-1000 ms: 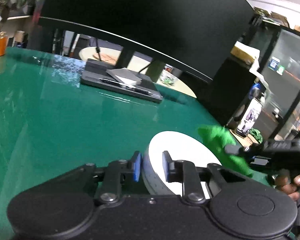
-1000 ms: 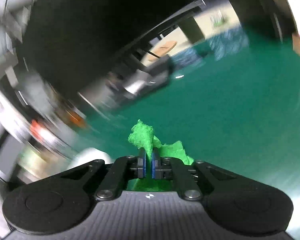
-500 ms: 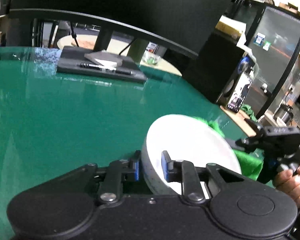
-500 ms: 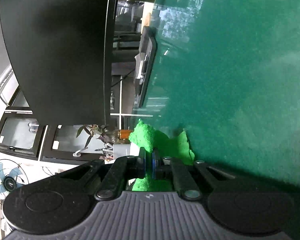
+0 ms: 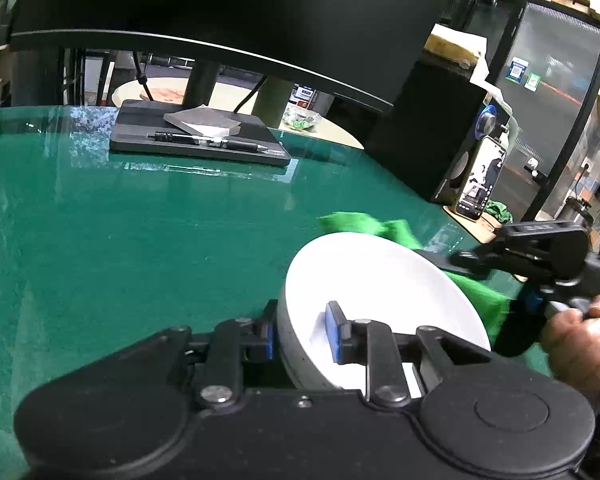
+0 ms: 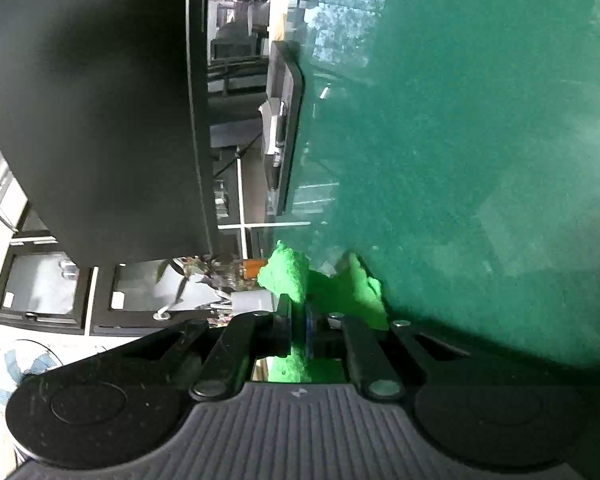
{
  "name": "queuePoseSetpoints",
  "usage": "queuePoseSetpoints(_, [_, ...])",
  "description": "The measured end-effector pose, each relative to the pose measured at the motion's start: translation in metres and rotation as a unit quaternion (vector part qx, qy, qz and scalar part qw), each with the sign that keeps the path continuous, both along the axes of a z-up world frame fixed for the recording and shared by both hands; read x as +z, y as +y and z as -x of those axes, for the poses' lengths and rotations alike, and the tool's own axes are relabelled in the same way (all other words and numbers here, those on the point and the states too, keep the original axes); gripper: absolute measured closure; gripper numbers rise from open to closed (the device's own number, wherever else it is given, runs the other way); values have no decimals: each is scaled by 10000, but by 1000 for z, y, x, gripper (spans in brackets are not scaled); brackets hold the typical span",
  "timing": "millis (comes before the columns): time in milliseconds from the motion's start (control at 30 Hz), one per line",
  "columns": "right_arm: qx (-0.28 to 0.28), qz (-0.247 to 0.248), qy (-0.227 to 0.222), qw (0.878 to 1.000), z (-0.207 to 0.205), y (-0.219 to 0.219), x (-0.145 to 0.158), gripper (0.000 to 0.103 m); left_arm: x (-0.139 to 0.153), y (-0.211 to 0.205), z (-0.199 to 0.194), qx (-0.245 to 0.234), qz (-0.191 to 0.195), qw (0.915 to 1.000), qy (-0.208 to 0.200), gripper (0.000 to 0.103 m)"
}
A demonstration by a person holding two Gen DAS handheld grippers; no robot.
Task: Clean bowl
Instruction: 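Grasp the green cloth with the right tool while the left tool grips the bowl rim, then wipe the cloth across the bowl with the right tool while the left tool holds the bowl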
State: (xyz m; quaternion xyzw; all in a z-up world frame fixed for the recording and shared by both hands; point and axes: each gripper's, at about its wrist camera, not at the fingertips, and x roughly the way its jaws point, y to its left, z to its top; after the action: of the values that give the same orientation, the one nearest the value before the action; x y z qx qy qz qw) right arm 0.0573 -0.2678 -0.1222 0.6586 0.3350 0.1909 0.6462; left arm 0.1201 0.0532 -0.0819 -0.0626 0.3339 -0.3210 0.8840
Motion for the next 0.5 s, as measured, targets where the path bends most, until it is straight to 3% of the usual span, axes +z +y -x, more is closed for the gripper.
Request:
queuePoseSetpoints(267, [-91, -11, 4, 10000, 3, 1, 2, 95, 1, -2, 2, -28, -76, 10000, -53, 77])
queuePoseSetpoints(500, [188, 341, -167, 9991, -24, 9, 9, 94, 1, -3, 3, -12, -98, 9999, -71, 76])
